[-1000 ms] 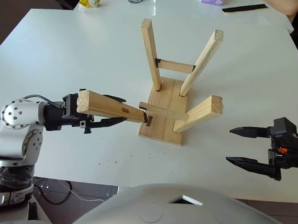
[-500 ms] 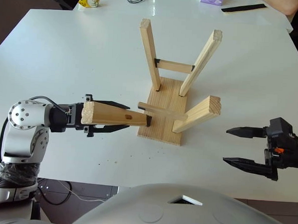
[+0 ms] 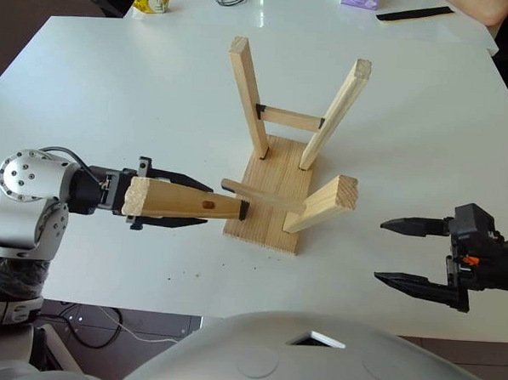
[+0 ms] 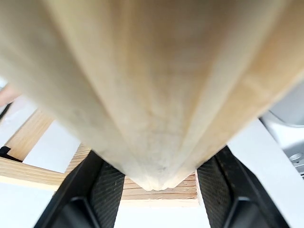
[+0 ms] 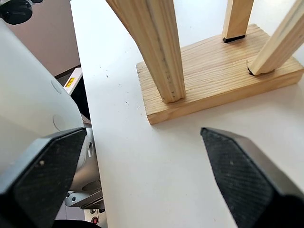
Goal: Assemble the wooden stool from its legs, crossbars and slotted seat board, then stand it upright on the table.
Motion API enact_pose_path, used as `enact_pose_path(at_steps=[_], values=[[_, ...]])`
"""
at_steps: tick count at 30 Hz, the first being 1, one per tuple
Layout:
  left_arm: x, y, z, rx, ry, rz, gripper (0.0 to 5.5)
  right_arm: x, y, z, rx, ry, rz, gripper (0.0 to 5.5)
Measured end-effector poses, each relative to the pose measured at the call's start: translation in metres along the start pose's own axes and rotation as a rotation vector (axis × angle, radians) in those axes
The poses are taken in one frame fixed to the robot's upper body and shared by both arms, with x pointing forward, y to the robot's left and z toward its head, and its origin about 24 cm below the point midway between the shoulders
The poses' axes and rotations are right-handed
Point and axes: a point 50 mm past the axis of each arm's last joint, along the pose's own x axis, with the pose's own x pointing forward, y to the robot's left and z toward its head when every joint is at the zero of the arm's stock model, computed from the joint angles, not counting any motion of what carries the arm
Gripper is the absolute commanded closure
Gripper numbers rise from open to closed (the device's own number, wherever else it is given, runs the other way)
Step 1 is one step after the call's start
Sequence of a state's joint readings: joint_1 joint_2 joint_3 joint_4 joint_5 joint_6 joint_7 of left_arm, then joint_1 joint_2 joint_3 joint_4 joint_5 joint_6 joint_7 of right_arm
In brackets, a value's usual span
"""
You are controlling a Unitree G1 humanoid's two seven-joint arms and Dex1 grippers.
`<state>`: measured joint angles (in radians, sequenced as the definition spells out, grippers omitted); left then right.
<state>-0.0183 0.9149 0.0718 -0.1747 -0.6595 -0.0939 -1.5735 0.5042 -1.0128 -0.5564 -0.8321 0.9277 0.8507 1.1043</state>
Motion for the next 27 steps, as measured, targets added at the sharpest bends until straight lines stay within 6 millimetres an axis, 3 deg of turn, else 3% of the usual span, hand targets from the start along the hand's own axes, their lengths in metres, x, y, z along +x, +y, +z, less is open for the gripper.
enact_pose_path(at_steps=[9,17,27], values=[[0.003,0.013,-0.004,-0.152,0.009,-0.069,3.40,0.019,0.015,-0.001,-0.069,0.008,0.014,1.07],[0.007,0.014,-0.002,-0.122,0.011,-0.096,3.40,0.026,0.016,0.001,-0.097,-0.002,-0.001,1.07],[0.028,0.019,0.005,-0.090,0.036,-0.147,3.40,0.032,0.016,0.013,-0.165,-0.024,0.017,1.07]])
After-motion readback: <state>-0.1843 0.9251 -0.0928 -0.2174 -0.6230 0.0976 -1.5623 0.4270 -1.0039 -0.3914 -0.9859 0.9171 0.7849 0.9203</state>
